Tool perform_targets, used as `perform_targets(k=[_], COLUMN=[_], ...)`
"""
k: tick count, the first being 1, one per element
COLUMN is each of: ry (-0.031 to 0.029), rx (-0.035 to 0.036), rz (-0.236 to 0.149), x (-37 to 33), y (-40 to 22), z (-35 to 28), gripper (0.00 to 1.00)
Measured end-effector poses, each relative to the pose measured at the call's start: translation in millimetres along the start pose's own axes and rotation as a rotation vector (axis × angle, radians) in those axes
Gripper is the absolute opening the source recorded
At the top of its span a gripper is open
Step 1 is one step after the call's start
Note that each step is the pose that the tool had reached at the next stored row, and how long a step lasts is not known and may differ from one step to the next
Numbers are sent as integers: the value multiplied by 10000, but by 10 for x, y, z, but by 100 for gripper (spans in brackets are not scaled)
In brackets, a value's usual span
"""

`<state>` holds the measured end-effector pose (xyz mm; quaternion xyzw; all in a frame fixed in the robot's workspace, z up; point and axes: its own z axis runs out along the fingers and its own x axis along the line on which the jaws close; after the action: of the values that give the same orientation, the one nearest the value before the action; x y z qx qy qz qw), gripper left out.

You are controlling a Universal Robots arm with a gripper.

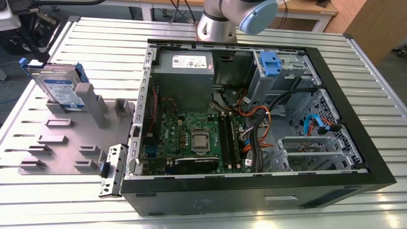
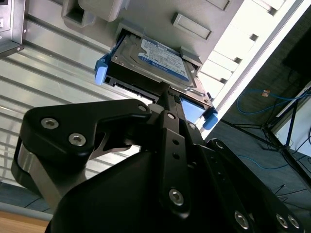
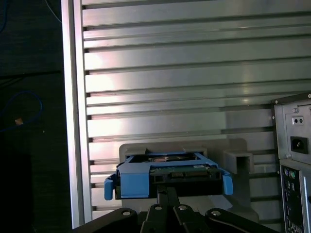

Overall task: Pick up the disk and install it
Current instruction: 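Pick up the disk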

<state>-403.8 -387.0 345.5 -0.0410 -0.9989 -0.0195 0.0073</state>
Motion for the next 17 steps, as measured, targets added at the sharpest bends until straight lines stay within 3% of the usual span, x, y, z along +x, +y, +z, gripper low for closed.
perform_targets(k=[6, 9, 17], ry=[1, 9, 67], rx=[1, 4, 28], rz=[-40, -280, -1748], x=[0, 0, 0], y=[0, 0, 0], z=[0, 1, 1], gripper=[11, 11, 11])
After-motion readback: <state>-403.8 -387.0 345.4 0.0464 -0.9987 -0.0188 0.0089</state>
